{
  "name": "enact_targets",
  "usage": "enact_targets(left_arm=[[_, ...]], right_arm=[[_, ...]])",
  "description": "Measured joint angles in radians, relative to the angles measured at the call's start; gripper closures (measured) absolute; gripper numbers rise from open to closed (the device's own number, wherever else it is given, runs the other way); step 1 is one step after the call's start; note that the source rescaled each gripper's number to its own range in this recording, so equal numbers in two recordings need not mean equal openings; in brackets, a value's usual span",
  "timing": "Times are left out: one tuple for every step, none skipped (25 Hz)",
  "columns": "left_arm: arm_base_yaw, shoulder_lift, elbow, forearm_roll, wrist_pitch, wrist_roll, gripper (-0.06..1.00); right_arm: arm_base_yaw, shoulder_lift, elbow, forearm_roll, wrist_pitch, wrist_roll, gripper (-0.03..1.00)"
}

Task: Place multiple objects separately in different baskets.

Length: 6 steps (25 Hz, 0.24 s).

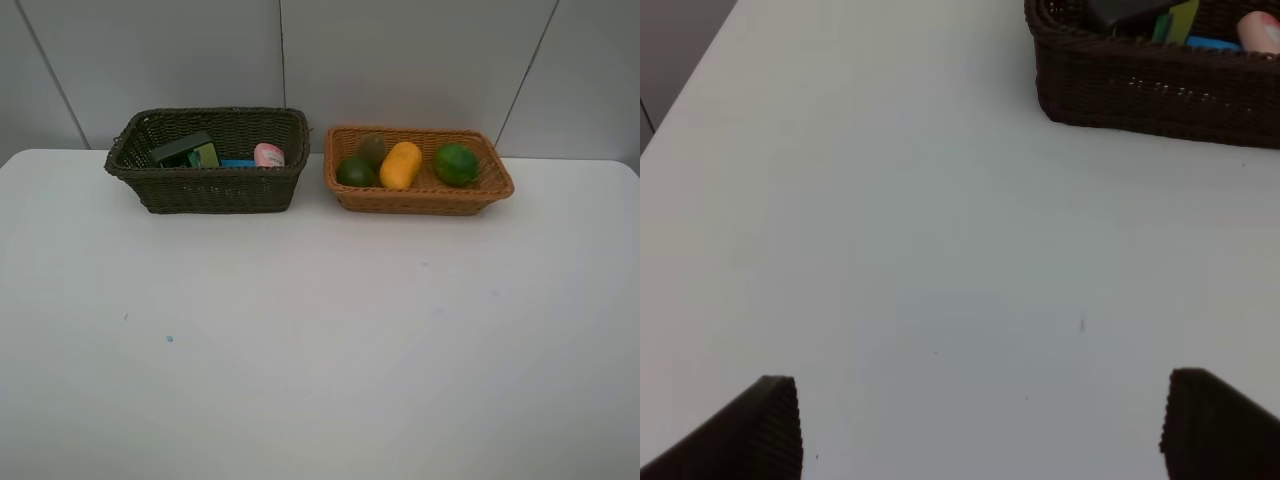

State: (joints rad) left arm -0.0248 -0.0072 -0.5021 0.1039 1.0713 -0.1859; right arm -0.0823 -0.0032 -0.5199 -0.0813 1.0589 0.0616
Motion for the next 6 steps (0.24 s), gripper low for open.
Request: enact_targets(left_arm=[[0.000,0.000,0.000,0.000,-0.001,0.000,0.04],[0.000,0.000,0.000,0.000,-0.001,0.000,0.04],[0.000,0.000,0.000,0.000,-0.002,0.000,0.04],[0.000,0.000,0.000,0.000,-0.002,0.000,0.04],[0.000,0.000,0.000,0.000,-0.002,0.000,0.04],[0.000,0.000,0.000,0.000,-0.002,0.000,0.04]], right_arm=[[0.000,0.000,0.000,0.000,0.000,0.000,-0.03],[0.000,0.000,0.000,0.000,0.000,0.000,-0.03],[0.000,0.000,0.000,0.000,0.000,0.000,-0.03],[0.000,0.000,0.000,0.000,0.000,0.000,-0.03],[0.000,0.000,0.000,0.000,0.000,0.000,-0.03],[0.000,0.000,0.000,0.000,0.000,0.000,-0.03]])
